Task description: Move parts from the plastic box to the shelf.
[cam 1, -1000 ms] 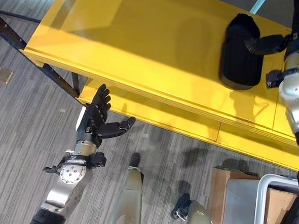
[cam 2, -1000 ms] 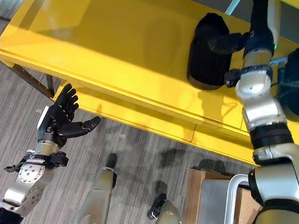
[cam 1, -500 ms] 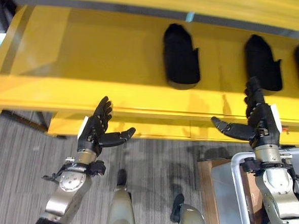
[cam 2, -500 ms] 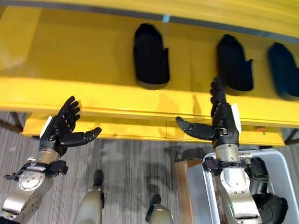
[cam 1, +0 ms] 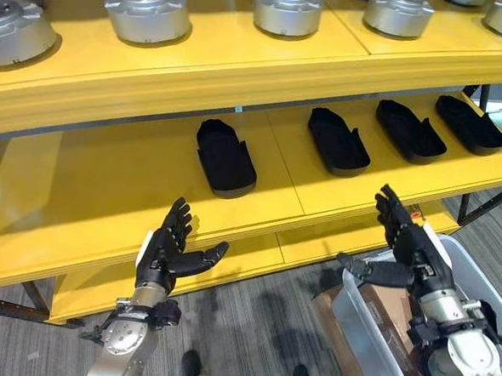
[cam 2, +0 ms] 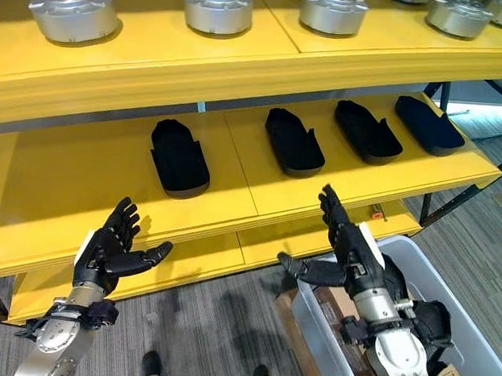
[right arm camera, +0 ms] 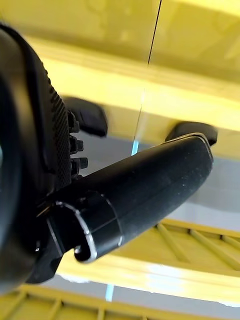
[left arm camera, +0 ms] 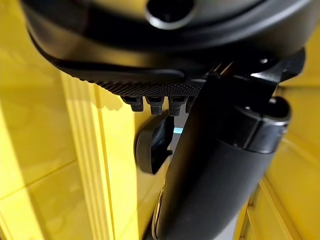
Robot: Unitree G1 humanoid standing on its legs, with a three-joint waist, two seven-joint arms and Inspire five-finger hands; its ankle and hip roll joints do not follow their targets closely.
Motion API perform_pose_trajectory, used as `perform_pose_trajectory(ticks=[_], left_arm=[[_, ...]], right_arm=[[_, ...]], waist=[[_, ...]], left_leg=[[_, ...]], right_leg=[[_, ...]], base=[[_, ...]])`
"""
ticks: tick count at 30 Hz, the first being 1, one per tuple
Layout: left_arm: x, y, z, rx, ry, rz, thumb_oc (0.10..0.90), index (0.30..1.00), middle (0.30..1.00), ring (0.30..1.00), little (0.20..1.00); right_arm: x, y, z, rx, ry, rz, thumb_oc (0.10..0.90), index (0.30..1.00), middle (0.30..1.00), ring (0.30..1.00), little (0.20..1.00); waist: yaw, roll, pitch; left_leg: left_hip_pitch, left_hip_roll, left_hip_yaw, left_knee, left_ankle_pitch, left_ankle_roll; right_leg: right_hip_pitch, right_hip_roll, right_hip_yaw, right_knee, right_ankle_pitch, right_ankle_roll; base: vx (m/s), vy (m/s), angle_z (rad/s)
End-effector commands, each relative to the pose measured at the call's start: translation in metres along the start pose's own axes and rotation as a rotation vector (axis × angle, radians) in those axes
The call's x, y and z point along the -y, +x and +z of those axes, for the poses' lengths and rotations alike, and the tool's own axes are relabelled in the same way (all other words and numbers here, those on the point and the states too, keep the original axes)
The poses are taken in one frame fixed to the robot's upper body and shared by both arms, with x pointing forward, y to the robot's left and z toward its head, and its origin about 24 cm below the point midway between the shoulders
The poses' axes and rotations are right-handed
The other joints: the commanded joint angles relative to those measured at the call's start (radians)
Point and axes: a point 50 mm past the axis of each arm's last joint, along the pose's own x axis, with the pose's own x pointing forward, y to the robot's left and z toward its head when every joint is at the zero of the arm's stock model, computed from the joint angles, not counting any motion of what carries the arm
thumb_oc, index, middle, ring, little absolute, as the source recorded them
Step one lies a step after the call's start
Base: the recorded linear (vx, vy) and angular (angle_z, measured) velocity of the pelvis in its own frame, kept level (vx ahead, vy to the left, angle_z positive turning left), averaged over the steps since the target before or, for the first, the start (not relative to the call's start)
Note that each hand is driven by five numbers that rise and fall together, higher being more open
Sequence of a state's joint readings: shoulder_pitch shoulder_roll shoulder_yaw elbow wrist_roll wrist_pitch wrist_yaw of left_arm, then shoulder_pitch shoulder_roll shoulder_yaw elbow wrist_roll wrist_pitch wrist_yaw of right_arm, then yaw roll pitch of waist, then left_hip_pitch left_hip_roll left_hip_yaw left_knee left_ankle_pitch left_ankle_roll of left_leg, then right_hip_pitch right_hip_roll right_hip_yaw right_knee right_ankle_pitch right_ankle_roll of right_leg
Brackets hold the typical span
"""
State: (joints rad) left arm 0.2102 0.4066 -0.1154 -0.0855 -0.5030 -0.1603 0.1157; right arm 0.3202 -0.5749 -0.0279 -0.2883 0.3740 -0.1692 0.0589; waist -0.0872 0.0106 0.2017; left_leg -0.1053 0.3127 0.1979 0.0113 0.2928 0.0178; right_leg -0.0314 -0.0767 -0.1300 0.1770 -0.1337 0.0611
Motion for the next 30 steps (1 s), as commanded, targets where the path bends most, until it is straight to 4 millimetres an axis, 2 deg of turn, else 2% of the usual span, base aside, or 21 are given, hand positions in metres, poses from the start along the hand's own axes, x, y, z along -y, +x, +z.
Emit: perform_pose_trajectory(ticks=[1, 2, 4, 6, 7, 11, 12, 15, 17, 19, 20, 23, 24, 25, 28, 30], left_arm=[[0.001, 0.014, 0.045, 0.273, 0.027, -0.018, 0.9, 1.0, 1.0, 1.0, 1.0], [0.0, 0.012, 0.046, 0.282, 0.023, -0.006, 0.9, 1.0, 1.0, 1.0, 1.0], [0.0, 0.009, 0.044, 0.278, 0.032, 0.0, 0.9, 1.0, 1.0, 1.0, 1.0], [0.0, 0.008, 0.045, 0.283, 0.027, 0.001, 0.9, 1.0, 1.0, 1.0, 1.0], [0.003, 0.008, 0.045, 0.285, 0.018, -0.006, 0.9, 1.0, 1.0, 1.0, 1.0], [0.007, 0.011, 0.044, 0.286, 0.006, -0.03, 0.9, 1.0, 1.0, 1.0, 1.0], [0.006, 0.013, 0.045, 0.288, 0.007, -0.032, 0.9, 1.0, 1.0, 1.0, 1.0], [0.004, 0.011, 0.044, 0.286, 0.024, -0.023, 0.9, 1.0, 1.0, 1.0, 1.0], [0.002, 0.009, 0.043, 0.278, 0.02, -0.017, 0.9, 1.0, 1.0, 1.0, 1.0], [0.001, 0.006, 0.042, 0.27, 0.019, -0.022, 0.9, 1.0, 1.0, 1.0, 1.0], [0.001, 0.006, 0.041, 0.27, 0.018, -0.022, 0.9, 1.0, 1.0, 1.0, 1.0], [0.002, 0.005, 0.043, 0.27, 0.045, -0.054, 0.9, 1.0, 1.0, 1.0, 1.0], [0.002, 0.005, 0.043, 0.27, 0.045, -0.054, 0.9, 1.0, 1.0, 1.0, 1.0], [0.004, 0.007, 0.044, 0.27, 0.054, -0.063, 0.9, 1.0, 1.0, 1.0, 1.0], [0.006, 0.01, 0.045, 0.276, 0.062, -0.074, 0.9, 1.0, 1.0, 1.0, 1.0], [0.008, 0.015, 0.05, 0.298, 0.079, -0.074, 0.9, 1.0, 1.0, 1.0, 1.0]], right_arm=[[0.007, 0.009, 0.05, 0.3, -0.032, -0.05, 0.9, 1.0, 1.0, 1.0, 1.0], [0.003, 0.012, 0.048, 0.3, -0.012, -0.041, 0.9, 1.0, 1.0, 1.0, 1.0], [-0.002, 0.018, 0.047, 0.308, 0.018, -0.023, 0.9, 1.0, 1.0, 1.0, 1.0], [-0.007, 0.026, 0.046, 0.317, 0.06, -0.018, 0.9, 1.0, 1.0, 1.0, 1.0], [-0.008, 0.029, 0.048, 0.334, 0.066, -0.027, 0.9, 1.0, 1.0, 1.0, 1.0], [-0.011, 0.028, 0.045, 0.324, 0.076, -0.033, 0.9, 1.0, 1.0, 1.0, 1.0], [-0.013, 0.026, 0.042, 0.317, 0.101, -0.041, 0.9, 1.0, 1.0, 1.0, 1.0], [-0.017, 0.026, 0.037, 0.291, 0.139, -0.024, 0.9, 1.0, 1.0, 1.0, 1.0], [-0.023, 0.028, 0.033, 0.273, 0.156, -0.003, 0.9, 1.0, 1.0, 1.0, 1.0], [-0.026, 0.025, 0.029, 0.25, 0.183, 0.014, 0.9, 1.0, 1.0, 1.0, 1.0], [-0.026, 0.024, 0.029, 0.249, 0.183, 0.014, 0.9, 1.0, 1.0, 1.0, 1.0], [-0.025, 0.019, 0.026, 0.229, 0.175, 0.015, 0.9, 1.0, 1.0, 1.0, 1.0], [-0.026, 0.019, 0.026, 0.229, 0.175, 0.015, 0.9, 1.0, 1.0, 1.0, 1.0], [-0.026, 0.019, 0.027, 0.23, 0.165, 0.017, 0.9, 1.0, 1.0, 1.0, 1.0], [-0.028, 0.02, 0.029, 0.241, 0.164, 0.023, 0.9, 1.0, 1.0, 1.0, 1.0], [-0.035, 0.026, 0.034, 0.269, 0.17, 0.043, 0.9, 1.0, 1.0, 1.0, 1.0]], waist=[[0.007, -0.035, -0.069], [0.024, -0.041, -0.068], [0.05, -0.046, -0.069], [0.073, -0.047, -0.073], [0.074, -0.039, -0.073], [0.067, -0.036, -0.088], [0.055, -0.036, -0.103], [0.059, -0.038, -0.11], [0.069, -0.045, -0.108], [0.057, -0.049, -0.108], [0.063, -0.049, -0.108], [0.035, -0.051, -0.105], [0.038, -0.051, -0.105], [0.022, -0.052, -0.095], [0.013, -0.056, -0.075], [0.012, -0.055, -0.043]], left_leg=[[-0.016, -0.098, -0.09, 0.035, -0.112, -0.11], [-0.024, -0.174, -0.183, 0.048, -0.178, -0.083], [-0.023, -0.283, -0.31, 0.042, -0.236, -0.051], [-0.035, -0.377, -0.43, 0.031, -0.243, -0.032], [-0.043, -0.414, -0.463, 0.012, -0.224, -0.026], [-0.014, -0.395, -0.416, -0.018, -0.225, -0.022], [0.006, -0.385, -0.394, -0.046, -0.231, -0.014], [0.036, -0.381, -0.358, -0.07, -0.238, 0.0], [0.057, -0.375, -0.303, -0.087, -0.245, 0.007], [0.072, -0.371, -0.252, -0.091, -0.26, 0.019], [0.073, -0.37, -0.247, -0.091, -0.261, 0.019], [0.091, -0.369, -0.188, -0.098, -0.28, 0.032], [0.091, -0.369, -0.185, -0.098, -0.28, 0.032], [0.093, -0.368, -0.162, -0.099, -0.286, 0.039], [0.092, -0.367, -0.134, -0.099, -0.29, 0.045], [0.093, -0.357, -0.099, -0.097, -0.296, 0.052]], right_leg=[[0.036, 0.048, 0.043, -0.157, 0.061, -0.04], [0.039, 0.045, 0.065, -0.172, 0.07, -0.035], [0.042, 0.059, 0.111, -0.187, 0.09, -0.033], [0.031, 0.077, 0.152, -0.185, 0.1, -0.029], [0.023, 0.095, 0.177, -0.181, 0.106, -0.025], [0.026, 0.092, 0.198, -0.2, 0.119, -0.015], [0.027, 0.089, 0.213, -0.209, 0.125, -0.008], [0.031, 0.083, 0.241, -0.212, 0.134, 0.007], [0.027, 0.08, 0.27, -0.208, 0.146, 0.021], [0.017, 0.077, 0.301, -0.204, 0.158, 0.036], [0.016, 0.078, 0.306, -0.204, 0.158, 0.036], [-0.005, 0.08, 0.354, -0.185, 0.168, 0.057], [-0.006, 0.08, 0.357, -0.183, 0.167, 0.057], [-0.028, 0.083, 0.376, -0.156, 0.168, 0.071], [-0.066, 0.097, 0.402, -0.109, 0.174, 0.083], [-0.114, 0.094, 0.351, -0.031, 0.159, 0.1]], base=[[0.0, 0.0, 0.0], [0.03, -0.027, -0.2], [0.05, -0.016, -0.52], [0.06, 0.04, -1.14], [0.05, 0.068, -0.84], [0.06, 0.124, -0.45], [0.11, 0.201, -0.37], [0.07, 0.113, -0.58], [0.05, 0.121, -0.6], [0.03, 0.13, -0.64], [0.03, 0.125, -0.62], [0.02, 0.135, -0.46], [-0.01, 0.186, -0.37], [-0.01, 0.096, -0.37], [-0.06, 0.109, -0.55], [-0.09, 0.104, -0.98]])
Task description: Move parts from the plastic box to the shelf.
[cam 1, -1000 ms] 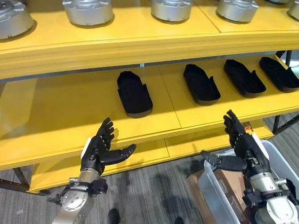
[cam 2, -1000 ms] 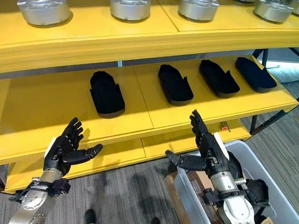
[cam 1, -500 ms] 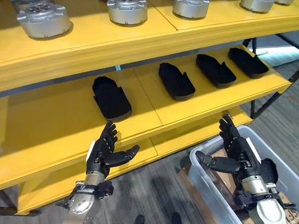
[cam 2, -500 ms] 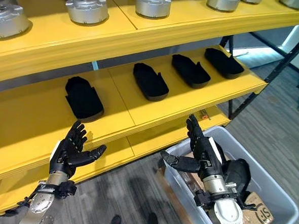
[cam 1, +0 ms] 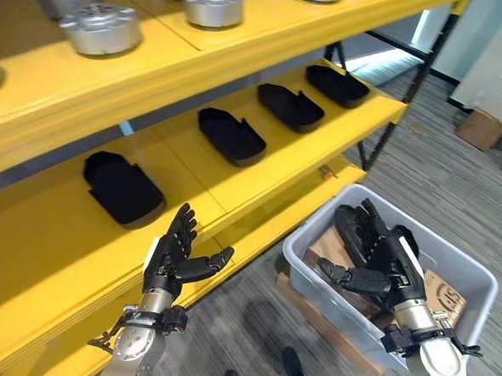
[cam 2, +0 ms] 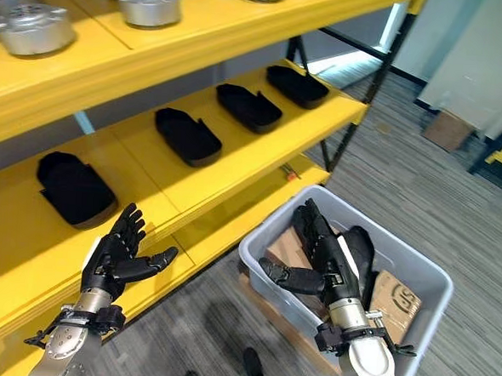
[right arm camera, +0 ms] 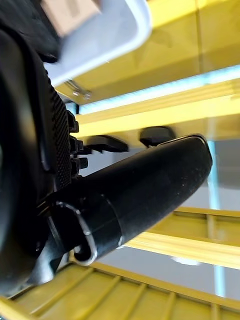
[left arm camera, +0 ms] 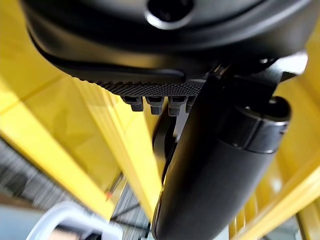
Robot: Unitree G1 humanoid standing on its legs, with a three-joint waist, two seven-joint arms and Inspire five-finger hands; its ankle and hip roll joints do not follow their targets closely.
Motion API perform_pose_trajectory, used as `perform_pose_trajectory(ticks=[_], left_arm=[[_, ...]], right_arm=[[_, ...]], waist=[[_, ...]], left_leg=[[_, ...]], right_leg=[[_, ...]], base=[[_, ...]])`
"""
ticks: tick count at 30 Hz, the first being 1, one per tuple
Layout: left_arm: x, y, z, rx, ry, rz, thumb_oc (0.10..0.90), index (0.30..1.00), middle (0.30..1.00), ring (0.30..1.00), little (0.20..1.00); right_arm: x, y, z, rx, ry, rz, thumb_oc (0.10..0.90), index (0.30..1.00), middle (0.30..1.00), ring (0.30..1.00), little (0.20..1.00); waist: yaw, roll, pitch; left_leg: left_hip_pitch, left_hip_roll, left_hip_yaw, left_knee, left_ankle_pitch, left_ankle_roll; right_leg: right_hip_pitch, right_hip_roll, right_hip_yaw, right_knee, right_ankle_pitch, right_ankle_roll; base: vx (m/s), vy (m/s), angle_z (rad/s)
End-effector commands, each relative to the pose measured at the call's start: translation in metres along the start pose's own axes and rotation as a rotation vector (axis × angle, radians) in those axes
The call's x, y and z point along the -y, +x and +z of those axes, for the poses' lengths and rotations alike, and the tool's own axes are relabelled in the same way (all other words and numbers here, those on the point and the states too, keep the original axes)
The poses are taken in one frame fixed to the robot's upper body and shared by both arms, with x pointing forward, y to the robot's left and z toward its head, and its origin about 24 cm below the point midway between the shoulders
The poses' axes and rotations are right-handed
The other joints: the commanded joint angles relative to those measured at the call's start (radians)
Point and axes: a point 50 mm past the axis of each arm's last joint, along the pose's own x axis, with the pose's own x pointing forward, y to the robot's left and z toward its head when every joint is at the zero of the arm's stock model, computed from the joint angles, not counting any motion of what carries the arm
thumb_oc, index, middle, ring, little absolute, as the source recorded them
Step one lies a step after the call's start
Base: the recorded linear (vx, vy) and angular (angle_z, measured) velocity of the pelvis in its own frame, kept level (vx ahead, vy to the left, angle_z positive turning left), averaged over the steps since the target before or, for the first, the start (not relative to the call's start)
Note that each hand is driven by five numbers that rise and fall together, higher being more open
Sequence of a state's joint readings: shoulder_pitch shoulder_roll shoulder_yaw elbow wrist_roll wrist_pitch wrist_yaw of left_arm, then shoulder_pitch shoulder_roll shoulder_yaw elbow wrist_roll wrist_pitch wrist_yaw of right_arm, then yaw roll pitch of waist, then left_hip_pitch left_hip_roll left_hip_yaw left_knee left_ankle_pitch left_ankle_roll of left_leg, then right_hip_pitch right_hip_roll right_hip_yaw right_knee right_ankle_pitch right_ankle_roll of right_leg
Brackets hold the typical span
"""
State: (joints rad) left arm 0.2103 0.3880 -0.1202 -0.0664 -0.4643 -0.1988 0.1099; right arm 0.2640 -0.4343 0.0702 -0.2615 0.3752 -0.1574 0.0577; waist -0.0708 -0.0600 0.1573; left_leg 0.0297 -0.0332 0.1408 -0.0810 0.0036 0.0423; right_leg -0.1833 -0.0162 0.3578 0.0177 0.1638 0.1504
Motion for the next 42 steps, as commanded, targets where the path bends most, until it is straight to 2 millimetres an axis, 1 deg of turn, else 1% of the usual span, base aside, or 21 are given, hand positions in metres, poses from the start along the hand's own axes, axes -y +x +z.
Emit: perform_pose_trajectory(ticks=[1, 2, 4, 6, 8, 9, 13, 19, 20, 28, 30, 31, 33, 34, 35, 37, 38, 39, 40, 41, 42], left_arm=[[0.005, 0.018, 0.054, 0.286, 0.068, -0.062, 0.9, 1.0, 1.0, 1.0, 1.0], [0.004, 0.018, 0.055, 0.29, 0.077, -0.054, 0.9, 1.0, 1.0, 1.0, 1.0], [-0.003, 0.013, 0.057, 0.294, 0.09, -0.026, 0.9, 1.0, 1.0, 1.0, 1.0], [-0.006, 0.008, 0.057, 0.291, 0.081, -0.009, 0.9, 1.0, 1.0, 1.0, 1.0], [-0.009, 0.006, 0.057, 0.286, 0.086, 0.002, 0.9, 1.0, 1.0, 1.0, 1.0], [-0.01, 0.005, 0.056, 0.28, 0.095, 0.0, 0.9, 1.0, 1.0, 1.0, 1.0], [-0.009, 0.005, 0.051, 0.261, 0.09, 0.003, 0.9, 1.0, 1.0, 1.0, 1.0], [-0.008, 0.004, 0.048, 0.251, 0.077, 0.001, 0.9, 1.0, 1.0, 1.0, 1.0], [-0.007, 0.004, 0.047, 0.244, 0.062, -0.01, 0.9, 1.0, 1.0, 1.0, 1.0], [-0.002, 0.01, 0.05, 0.257, 0.044, -0.043, 0.9, 1.0, 1.0, 1.0, 1.0], [0.0, 0.012, 0.051, 0.262, 0.043, -0.049, 0.9, 1.0, 1.0, 1.0, 1.0], [-0.001, 0.011, 0.05, 0.258, 0.036, -0.048, 0.9, 1.0, 1.0, 1.0, 1.0], [-0.001, 0.011, 0.05, 0.258, 0.036, -0.048, 0.9, 1.0, 1.0, 1.0, 1.0], [0.0, 0.01, 0.049, 0.253, 0.03, -0.05, 0.9, 1.0, 1.0, 1.0, 1.0], [0.0, 0.009, 0.049, 0.254, 0.037, -0.056, 0.9, 1.0, 1.0, 1.0, 1.0], [0.002, 0.009, 0.05, 0.258, 0.033, -0.056, 0.9, 1.0, 1.0, 1.0, 1.0], [0.002, 0.009, 0.05, 0.255, 0.026, -0.054, 0.9, 1.0, 1.0, 1.0, 1.0], [0.002, 0.008, 0.049, 0.253, 0.014, -0.06, 0.9, 1.0, 1.0, 1.0, 1.0], [0.002, 0.008, 0.049, 0.251, 0.01, -0.061, 0.9, 1.0, 1.0, 1.0, 1.0], [0.002, 0.007, 0.049, 0.252, 0.011, -0.058, 0.9, 1.0, 1.0, 1.0, 1.0], [0.002, 0.007, 0.049, 0.252, 0.011, -0.058, 0.9, 1.0, 1.0, 1.0, 1.0]], right_arm=[[-0.01, 0.019, 0.045, 0.267, 0.004, 0.054, 0.9, 1.0, 1.0, 1.0, 1.0], [-0.014, 0.022, 0.046, 0.277, 0.007, 0.065, 0.9, 1.0, 1.0, 1.0, 1.0], [-0.022, 0.026, 0.046, 0.283, 0.008, 0.085, 0.9, 1.0, 1.0, 1.0, 1.0], [-0.026, 0.03, 0.043, 0.268, 0.003, 0.106, 0.9, 1.0, 1.0, 1.0, 1.0], [-0.027, 0.032, 0.043, 0.262, 0.0, 0.108, 0.9, 1.0, 1.0, 1.0, 1.0], [-0.023, 0.028, 0.042, 0.253, -0.006, 0.099, 0.9, 1.0, 1.0, 1.0, 1.0], [-0.018, 0.024, 0.041, 0.244, -0.009, 0.078, 0.9, 1.0, 1.0, 1.0, 1.0], [-0.013, 0.02, 0.042, 0.239, -0.018, 0.073, 0.9, 1.0, 1.0, 1.0, 1.0], [-0.01, 0.018, 0.044, 0.242, -0.012, 0.069, 0.9, 1.0, 1.0, 1.0, 1.0], [-0.004, 0.015, 0.048, 0.261, -0.013, 0.041, 0.9, 1.0, 1.0, 1.0, 1.0], [-0.003, 0.014, 0.049, 0.267, -0.016, 0.039, 0.9, 1.0, 1.0, 1.0, 1.0], [-0.003, 0.012, 0.05, 0.268, -0.019, 0.054, 0.9, 1.0, 1.0, 1.0, 1.0], [-0.003, 0.011, 0.05, 0.268, -0.019, 0.054, 0.9, 1.0, 1.0, 1.0, 1.0], [-0.004, 0.011, 0.05, 0.266, -0.029, 0.064, 0.9, 1.0, 1.0, 1.0, 1.0], [-0.004, 0.011, 0.052, 0.273, -0.056, 0.073, 0.9, 1.0, 1.0, 1.0, 1.0], [-0.004, 0.012, 0.055, 0.28, -0.094, 0.082, 0.9, 1.0, 1.0, 1.0, 1.0], [-0.003, 0.012, 0.055, 0.28, -0.108, 0.079, 0.9, 1.0, 1.0, 1.0, 1.0], [-0.003, 0.014, 0.058, 0.296, -0.11, 0.071, 0.9, 1.0, 1.0, 1.0, 1.0], [-0.003, 0.015, 0.057, 0.292, -0.105, 0.072, 0.9, 1.0, 1.0, 1.0, 1.0], [-0.004, 0.016, 0.055, 0.289, -0.095, 0.076, 0.9, 1.0, 1.0, 1.0, 1.0], [-0.004, 0.016, 0.055, 0.289, -0.095, 0.076, 0.9, 1.0, 1.0, 1.0, 1.0]], waist=[[0.006, 0.017, 0.011], [0.015, 0.02, 0.017], [0.053, 0.029, 0.026], [0.067, 0.029, 0.026], [0.073, 0.016, 0.021], [0.065, -0.003, 0.003], [0.056, -0.022, -0.032], [0.05, -0.021, -0.053], [0.037, -0.012, -0.06], [0.014, 0.016, -0.069], [0.002, 0.017, -0.053], [0.002, 0.019, -0.029], [0.001, 0.022, -0.03], [0.016, 0.014, 0.004], [0.033, 0.005, 0.033], [0.037, 0.001, 0.046], [0.036, -0.003, 0.047], [0.047, -0.005, 0.047], [0.051, -0.003, 0.05], [0.058, 0.002, 0.051], [0.058, 0.001, 0.051]], left_leg=[[-0.039, -0.006, -0.017, -0.004, -0.013, 0.026], [-0.033, -0.001, 0.001, -0.004, -0.014, 0.023], [-0.006, 0.026, 0.067, -0.005, -0.037, 0.015], [0.017, 0.045, 0.131, -0.003, -0.053, 0.01], [0.039, 0.036, 0.156, -0.004, -0.069, 0.011], [0.049, 0.02, 0.153, -0.005, -0.082, 0.01], [0.06, 0.03, 0.15, -0.003, -0.085, -0.009], [0.073, 0.053, 0.153, -0.006, -0.083, -0.023], [0.078, 0.086, 0.149, -0.006, -0.074, -0.044], [0.069, 0.177, 0.155, 0.038, -0.047, -0.108], [0.04, 0.206, 0.138, 0.139, -0.05, -0.122], [-0.018, 0.252, 0.117, 0.305, 0.008, -0.135], [-0.026, 0.257, 0.113, 0.316, 0.003, -0.137], [-0.107, 0.281, 0.071, 0.516, 0.085, -0.13], [-0.172, 0.257, 0.01, 0.646, 0.108, -0.124], [-0.221, 0.229, -0.042, 0.691, 0.109, -0.11], [-0.246, 0.226, -0.052, 0.675, 0.097, -0.101], [-0.287, 0.228, -0.085, 0.513, 0.087, -0.093], [-0.276, 0.231, -0.105, 0.449, 0.088, -0.094], [-0.26, 0.241, -0.127, 0.309, 0.131, -0.104], [-0.258, 0.24, -0.126, 0.305, 0.133, -0.104]], right_leg=[[0.018, 0.008, -0.215, 0.147, -0.143, 0.012], [0.012, -0.031, -0.302, 0.148, -0.142, 0.009], [0.028, -0.163, -0.558, 0.139, -0.131, -0.007], [0.028, -0.242, -0.644, 0.114, -0.079, 0.005], [0.043, -0.271, -0.648, 0.073, -0.026, 0.025], [0.07, -0.262, -0.611, 0.016, -0.01, 0.038], [0.108, -0.225, -0.581, -0.065, 0.001, 0.042], [0.124, -0.2, -0.571, -0.076, -0.016, 0.029], [0.139, -0.175, -0.572, -0.073, -0.045, 0.011], [0.162, -0.115, -0.564, -0.063, -0.117, -0.035], [0.17, -0.088, -0.534, -0.048, -0.142, -0.06], [0.187, -0.056, -0.515, -0.04, -0.163, -0.095], [0.185, -0.052, -0.517, -0.039, -0.163, -0.097], [0.209, -0.031, -0.498, -0.036, -0.182, -0.134], [0.217, -0.025, -0.485, -0.031, -0.185, -0.154], [0.214, -0.023, -0.478, -0.027, -0.191, -0.16], [0.215, -0.023, -0.474, -0.027, -0.2, -0.158], [0.223, -0.034, -0.454, -0.025, -0.206, -0.137], [0.23, -0.034, -0.443, -0.02, -0.213, -0.132], [0.231, -0.033, -0.429, -0.015, -0.221, -0.127], [0.231, -0.034, -0.429, -0.015, -0.221, -0.127]], base=[[-0.02, 0.084, -1.31], [0.0, 0.069, -1.56], [0.03, 0.022, -1.42], [0.02, -0.016, -1.13], [0.07, -0.048, -0.97], [0.12, -0.068, -0.69], [0.13, -0.155, -0.4], [0.08, -0.114, -0.19], [0.12, -0.212, -0.08], [0.09, -0.181, 0.07], [0.09, -0.272, 0.09], [0.07, -0.269, 0.05], [0.04, -0.192, -0.02], [0.01, -0.265, -0.05], [0.0, -0.265, -0.09], [0.0, -0.083, -0.45], [0.13, 0.01, -0.58], [0.19, 0.079, -0.33], [0.21, 0.152, -0.39], [0.11, 0.096, -0.64], [0.18, 0.184, -0.88]])
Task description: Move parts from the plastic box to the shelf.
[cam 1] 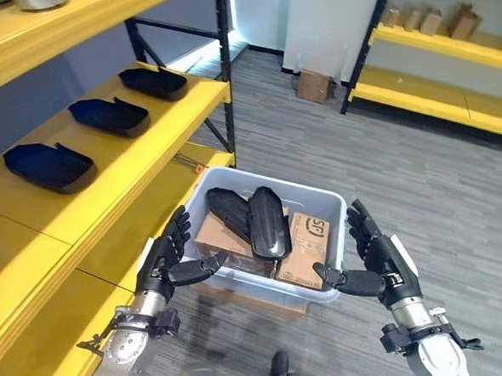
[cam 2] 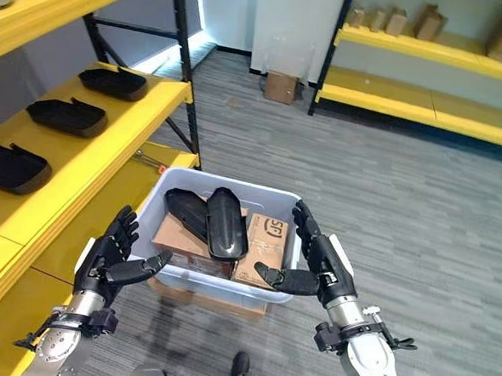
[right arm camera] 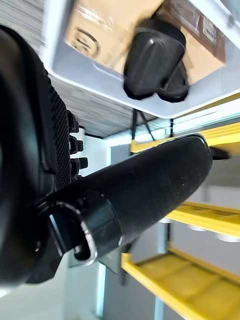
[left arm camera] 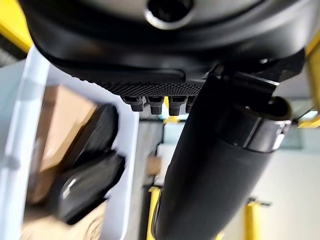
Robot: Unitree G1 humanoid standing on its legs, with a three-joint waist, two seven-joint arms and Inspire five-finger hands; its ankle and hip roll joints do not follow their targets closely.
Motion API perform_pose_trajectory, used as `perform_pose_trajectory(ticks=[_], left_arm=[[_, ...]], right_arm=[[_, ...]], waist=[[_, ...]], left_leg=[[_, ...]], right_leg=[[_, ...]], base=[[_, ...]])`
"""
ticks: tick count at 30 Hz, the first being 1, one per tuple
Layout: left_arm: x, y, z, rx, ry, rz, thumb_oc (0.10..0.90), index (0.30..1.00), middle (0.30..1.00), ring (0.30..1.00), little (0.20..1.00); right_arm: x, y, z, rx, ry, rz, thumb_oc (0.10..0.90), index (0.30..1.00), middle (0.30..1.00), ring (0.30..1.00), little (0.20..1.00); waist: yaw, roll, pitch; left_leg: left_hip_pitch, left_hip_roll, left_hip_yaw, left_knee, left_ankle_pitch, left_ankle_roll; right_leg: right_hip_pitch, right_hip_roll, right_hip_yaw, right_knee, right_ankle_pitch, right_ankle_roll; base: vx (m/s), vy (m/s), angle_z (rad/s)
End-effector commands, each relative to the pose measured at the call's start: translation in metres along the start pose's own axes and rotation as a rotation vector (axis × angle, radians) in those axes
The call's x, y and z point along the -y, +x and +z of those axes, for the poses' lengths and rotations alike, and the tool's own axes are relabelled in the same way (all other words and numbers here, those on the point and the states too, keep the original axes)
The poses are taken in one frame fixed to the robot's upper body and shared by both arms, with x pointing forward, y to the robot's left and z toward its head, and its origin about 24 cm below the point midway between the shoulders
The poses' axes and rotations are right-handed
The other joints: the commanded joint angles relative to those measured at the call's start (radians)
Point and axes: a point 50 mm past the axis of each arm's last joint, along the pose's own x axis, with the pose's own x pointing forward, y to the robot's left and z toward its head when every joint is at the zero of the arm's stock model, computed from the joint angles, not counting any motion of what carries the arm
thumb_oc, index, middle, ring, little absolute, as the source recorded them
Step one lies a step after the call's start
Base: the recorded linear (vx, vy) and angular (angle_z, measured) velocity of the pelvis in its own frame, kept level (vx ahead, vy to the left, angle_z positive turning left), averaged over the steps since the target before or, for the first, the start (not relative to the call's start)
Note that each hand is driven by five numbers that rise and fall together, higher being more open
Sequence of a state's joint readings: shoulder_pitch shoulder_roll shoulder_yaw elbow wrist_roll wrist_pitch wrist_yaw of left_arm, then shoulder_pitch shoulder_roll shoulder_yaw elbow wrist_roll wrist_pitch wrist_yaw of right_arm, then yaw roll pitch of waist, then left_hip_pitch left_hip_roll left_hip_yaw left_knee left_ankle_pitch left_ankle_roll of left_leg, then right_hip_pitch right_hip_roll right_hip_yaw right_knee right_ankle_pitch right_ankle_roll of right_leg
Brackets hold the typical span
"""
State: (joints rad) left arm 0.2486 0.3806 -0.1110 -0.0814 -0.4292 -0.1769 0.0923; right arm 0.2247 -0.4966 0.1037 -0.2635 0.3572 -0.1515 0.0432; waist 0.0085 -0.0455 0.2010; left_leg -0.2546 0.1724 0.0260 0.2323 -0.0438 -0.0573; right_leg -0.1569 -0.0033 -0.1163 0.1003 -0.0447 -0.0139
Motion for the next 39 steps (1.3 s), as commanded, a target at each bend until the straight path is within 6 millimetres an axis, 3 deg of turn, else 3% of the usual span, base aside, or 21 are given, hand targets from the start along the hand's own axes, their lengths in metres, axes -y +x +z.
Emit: perform_pose_trajectory(ticks=[1, 2, 3, 5, 6, 13, 19, 27, 32, 39], left_arm=[[0.002, 0.015, 0.056, 0.293, -0.017, -0.044, 0.9, 1.0, 1.0, 1.0, 1.0], [0.002, 0.016, 0.056, 0.293, -0.013, -0.04, 0.9, 1.0, 1.0, 1.0, 1.0], [0.0, 0.014, 0.053, 0.288, -0.025, -0.022, 0.9, 1.0, 1.0, 1.0, 1.0], [0.001, 0.014, 0.052, 0.288, -0.024, -0.024, 0.9, 1.0, 1.0, 1.0, 1.0], [0.002, 0.017, 0.057, 0.308, -0.021, -0.041, 0.9, 1.0, 1.0, 1.0, 1.0], [-0.008, 0.013, 0.066, 0.339, 0.03, -0.037, 0.9, 1.0, 1.0, 1.0, 1.0], [-0.015, 0.012, 0.077, 0.379, 0.072, -0.019, 0.9, 1.0, 1.0, 1.0, 1.0], [-0.022, 0.013, 0.092, 0.444, 0.109, 0.031, 0.9, 1.0, 1.0, 1.0, 1.0], [-0.022, 0.014, 0.099, 0.474, 0.124, 0.045, 0.9, 1.0, 1.0, 1.0, 1.0], [-0.01, 0.023, 0.125, 0.6, 0.093, 0.035, 0.9, 1.0, 1.0, 1.0, 1.0]], right_arm=[[-0.002, 0.01, 0.042, 0.253, 0.017, 0.023, 0.9, 1.0, 1.0, 1.0, 1.0], [-0.004, 0.011, 0.039, 0.241, 0.042, 0.026, 0.9, 1.0, 1.0, 1.0, 1.0], [-0.007, 0.01, 0.036, 0.229, 0.047, 0.039, 0.9, 1.0, 1.0, 1.0, 1.0], [-0.008, 0.008, 0.034, 0.218, 0.054, 0.034, 0.9, 1.0, 1.0, 1.0, 1.0], [-0.005, 0.005, 0.033, 0.214, 0.052, 0.019, 0.9, 1.0, 1.0, 1.0, 1.0], [0.002, -0.006, 0.03, 0.168, -0.006, 0.01, 0.9, 1.0, 1.0, 1.0, 1.0], [0.004, -0.005, 0.032, 0.163, -0.06, 0.05, 0.9, 1.0, 1.0, 1.0, 1.0], [0.004, 0.005, 0.048, 0.227, -0.198, 0.078, 0.9, 1.0, 1.0, 1.0, 1.0], [-0.001, 0.016, 0.058, 0.276, -0.313, 0.112, 0.9, 1.0, 1.0, 1.0, 1.0], [-0.021, 0.056, 0.072, 0.377, -0.561, 0.179, 0.9, 1.0, 1.0, 1.0, 1.0]], waist=[[-0.012, 0.006, 0.01], [-0.001, 0.014, 0.012], [-0.002, 0.021, 0.007], [0.0, 0.028, 0.003], [-0.01, 0.023, -0.001], [-0.022, -0.018, 0.0], [-0.008, -0.059, 0.002], [0.018, -0.095, 0.023], [0.033, -0.101, 0.04], [0.079, -0.097, 0.113]], left_leg=[[0.02, 0.058, -0.048, -0.164, 0.238, -0.03], [0.041, 0.062, -0.064, -0.245, 0.267, -0.045], [0.069, 0.079, -0.061, -0.243, 0.237, -0.047], [0.084, 0.084, -0.031, -0.25, 0.241, -0.063], [0.067, 0.077, 0.006, -0.196, 0.215, -0.065], [0.043, 0.035, 0.098, -0.093, 0.094, -0.032], [-0.014, 0.017, 0.146, -0.05, 0.057, -0.019], [-0.09, 0.015, 0.11, -0.032, 0.067, -0.022], [-0.107, 0.018, 0.089, -0.032, 0.079, -0.028], [-0.135, 0.023, 0.043, -0.038, 0.113, -0.046]], right_leg=[[0.212, -0.046, 0.052, -0.083, -0.035, 0.049], [0.221, -0.042, 0.071, -0.07, -0.049, 0.051], [0.227, -0.044, 0.101, -0.051, -0.071, 0.057], [0.235, -0.05, 0.108, -0.053, -0.074, 0.06], [0.242, -0.08, 0.1, -0.065, -0.068, 0.074], [0.23, -0.189, 0.132, -0.115, -0.009, 0.138], [0.173, -0.238, 0.131, -0.143, 0.044, 0.177], [0.151, -0.234, 0.078, -0.156, 0.05, 0.175], [0.151, -0.224, 0.058, -0.149, 0.04, 0.168], [0.141, -0.201, 0.019, -0.125, 0.023, 0.153]], base=[[0.23, 0.195, -0.73], [0.36, 0.345, -0.57], [0.3, 0.319, -0.5], [0.2, 0.254, -1.1], [0.18, 0.269, -1.18], [0.1, 0.238, -0.43], [0.0, 0.127, -0.13], [-0.01, -0.005, 0.08], [-0.01, -0.04, 0.17], [-0.06, -0.054, 0.21]])
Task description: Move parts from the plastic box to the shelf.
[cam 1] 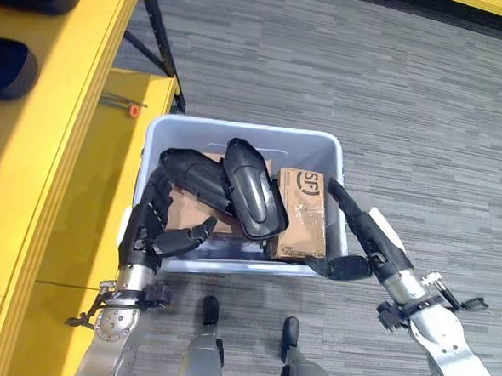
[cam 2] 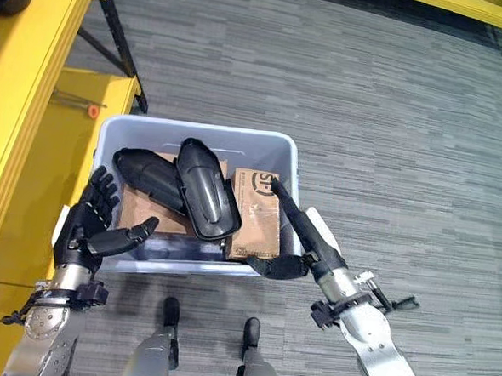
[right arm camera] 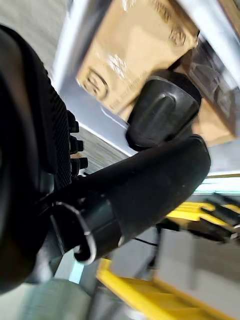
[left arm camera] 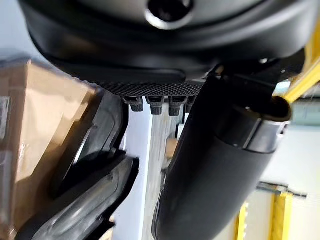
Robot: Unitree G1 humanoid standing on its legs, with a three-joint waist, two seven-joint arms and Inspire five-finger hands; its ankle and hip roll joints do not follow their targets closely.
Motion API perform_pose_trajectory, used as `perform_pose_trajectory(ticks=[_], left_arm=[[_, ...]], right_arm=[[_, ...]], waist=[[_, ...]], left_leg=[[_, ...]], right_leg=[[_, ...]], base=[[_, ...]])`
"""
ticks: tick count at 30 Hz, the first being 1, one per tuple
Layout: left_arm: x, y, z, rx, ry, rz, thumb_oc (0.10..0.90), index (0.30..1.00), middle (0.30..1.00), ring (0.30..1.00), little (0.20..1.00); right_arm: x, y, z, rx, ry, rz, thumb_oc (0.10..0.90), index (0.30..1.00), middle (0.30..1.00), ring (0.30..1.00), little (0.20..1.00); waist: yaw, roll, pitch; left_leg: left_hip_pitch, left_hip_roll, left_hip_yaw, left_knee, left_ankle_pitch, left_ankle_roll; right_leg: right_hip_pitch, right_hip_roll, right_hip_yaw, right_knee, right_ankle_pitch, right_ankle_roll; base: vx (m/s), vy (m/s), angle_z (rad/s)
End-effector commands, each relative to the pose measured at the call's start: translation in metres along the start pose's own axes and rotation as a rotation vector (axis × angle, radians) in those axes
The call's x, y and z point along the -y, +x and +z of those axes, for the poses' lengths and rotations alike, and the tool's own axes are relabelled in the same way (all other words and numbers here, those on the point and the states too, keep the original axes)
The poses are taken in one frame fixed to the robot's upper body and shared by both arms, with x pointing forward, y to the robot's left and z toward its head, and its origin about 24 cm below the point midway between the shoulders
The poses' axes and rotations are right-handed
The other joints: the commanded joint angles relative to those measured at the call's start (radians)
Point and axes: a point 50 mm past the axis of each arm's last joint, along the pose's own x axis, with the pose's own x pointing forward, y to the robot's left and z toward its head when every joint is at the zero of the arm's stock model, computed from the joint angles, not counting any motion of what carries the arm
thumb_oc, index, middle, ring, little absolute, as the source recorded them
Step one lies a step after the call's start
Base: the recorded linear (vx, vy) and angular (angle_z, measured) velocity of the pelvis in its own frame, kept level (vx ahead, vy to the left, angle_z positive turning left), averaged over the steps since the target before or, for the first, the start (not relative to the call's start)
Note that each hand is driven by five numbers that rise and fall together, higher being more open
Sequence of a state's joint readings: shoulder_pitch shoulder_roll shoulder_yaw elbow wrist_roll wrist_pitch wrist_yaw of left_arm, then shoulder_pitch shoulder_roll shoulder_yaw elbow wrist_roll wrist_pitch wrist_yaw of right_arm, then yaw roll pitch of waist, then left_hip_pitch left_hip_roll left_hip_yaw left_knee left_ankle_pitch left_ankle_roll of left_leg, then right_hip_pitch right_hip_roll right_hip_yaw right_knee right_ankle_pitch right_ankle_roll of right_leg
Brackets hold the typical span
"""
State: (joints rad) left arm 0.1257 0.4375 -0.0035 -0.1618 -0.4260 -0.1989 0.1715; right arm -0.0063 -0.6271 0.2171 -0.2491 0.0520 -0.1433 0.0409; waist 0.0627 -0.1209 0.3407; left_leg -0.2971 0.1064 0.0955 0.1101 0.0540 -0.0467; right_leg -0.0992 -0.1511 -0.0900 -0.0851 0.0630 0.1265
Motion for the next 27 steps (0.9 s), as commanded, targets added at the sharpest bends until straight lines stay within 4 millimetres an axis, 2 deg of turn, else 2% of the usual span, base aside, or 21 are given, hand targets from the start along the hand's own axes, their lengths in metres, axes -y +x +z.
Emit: perform_pose_trajectory(ticks=[1, 5, 8, 12, 13, 14, 19, 27], left_arm=[[0.004, 0.016, 0.066, 0.362, 0.016, -0.04, 0.9, 1.0, 1.0, 1.0, 1.0], [0.012, 0.02, 0.079, 0.431, -0.007, -0.046, 0.9, 1.0, 1.0, 1.0, 1.0], [0.017, 0.024, 0.085, 0.467, -0.023, -0.043, 0.9, 1.0, 1.0, 1.0, 1.0], [0.017, 0.024, 0.085, 0.467, -0.023, -0.042, 0.9, 1.0, 1.0, 1.0, 1.0], [0.024, 0.028, 0.09, 0.502, -0.044, -0.043, 0.9, 1.0, 1.0, 1.0, 1.0], [0.025, 0.029, 0.09, 0.507, -0.048, -0.039, 0.9, 1.0, 1.0, 1.0, 1.0], [0.029, 0.03, 0.096, 0.54, -0.076, -0.037, 0.9, 1.0, 1.0, 1.0, 1.0], [0.034, 0.028, 0.1, 0.56, -0.095, -0.044, 0.9, 1.0, 1.0, 1.0, 1.0]], right_arm=[[0.012, 0.026, 0.039, 0.234, -0.19, -0.043, 0.9, 1.0, 1.0, 1.0, 1.0], [0.008, 0.049, 0.049, 0.286, -0.306, -0.037, 0.9, 1.0, 1.0, 1.0, 1.0], [-0.002, 0.064, 0.052, 0.309, -0.349, -0.015, 0.9, 1.0, 1.0, 1.0, 1.0], [-0.003, 0.064, 0.052, 0.31, -0.349, -0.015, 0.9, 1.0, 1.0, 1.0, 1.0], [-0.014, 0.077, 0.051, 0.308, -0.411, 0.006, 0.9, 1.0, 1.0, 1.0, 1.0], [-0.016, 0.081, 0.051, 0.31, -0.431, 0.005, 0.9, 1.0, 1.0, 1.0, 1.0], [-0.018, 0.089, 0.051, 0.32, -0.576, -0.013, 0.9, 1.0, 1.0, 1.0, 1.0], [-0.019, 0.097, 0.046, 0.299, -0.647, -0.012, 0.9, 1.0, 1.0, 1.0, 1.0]], waist=[[0.028, -0.019, -0.013], [0.051, -0.009, 0.025], [0.062, -0.005, 0.049], [0.062, -0.006, 0.05], [0.077, 0.002, 0.068], [0.077, 0.003, 0.071], [0.081, 0.01, 0.083], [0.089, 0.021, 0.105]], left_leg=[[-0.094, 0.089, -0.031, 0.085, 0.017, -0.057], [-0.099, 0.087, -0.041, 0.079, 0.024, -0.058], [-0.103, 0.086, -0.044, 0.074, 0.028, -0.055], [-0.102, 0.086, -0.044, 0.073, 0.028, -0.055], [-0.114, 0.08, -0.043, 0.067, 0.03, -0.052], [-0.117, 0.078, -0.044, 0.065, 0.031, -0.051], [-0.142, 0.07, -0.048, 0.073, 0.03, -0.048], [-0.162, 0.065, -0.052, 0.079, 0.032, -0.049]], right_leg=[[0.084, -0.051, -0.011, 0.063, -0.086, 0.011], [0.076, -0.046, -0.019, 0.069, -0.084, 0.009], [0.069, -0.046, -0.021, 0.072, -0.082, 0.008], [0.069, -0.046, -0.021, 0.072, -0.082, 0.008], [0.052, -0.051, -0.025, 0.07, -0.073, 0.009], [0.046, -0.052, -0.024, 0.071, -0.07, 0.01], [0.025, -0.053, -0.025, 0.076, -0.069, 0.008], [0.011, -0.054, -0.031, 0.08, -0.07, 0.007]], base=[[-0.07, -0.026, 0.13], [-0.06, -0.011, 0.11], [-0.05, 0.005, 0.05], [-0.02, 0.01, 0.04], [-0.08, 0.042, 0.01], [-0.09, 0.052, -0.01], [-0.03, 0.013, 0.0], [0.0, 0.0, 0.0]])
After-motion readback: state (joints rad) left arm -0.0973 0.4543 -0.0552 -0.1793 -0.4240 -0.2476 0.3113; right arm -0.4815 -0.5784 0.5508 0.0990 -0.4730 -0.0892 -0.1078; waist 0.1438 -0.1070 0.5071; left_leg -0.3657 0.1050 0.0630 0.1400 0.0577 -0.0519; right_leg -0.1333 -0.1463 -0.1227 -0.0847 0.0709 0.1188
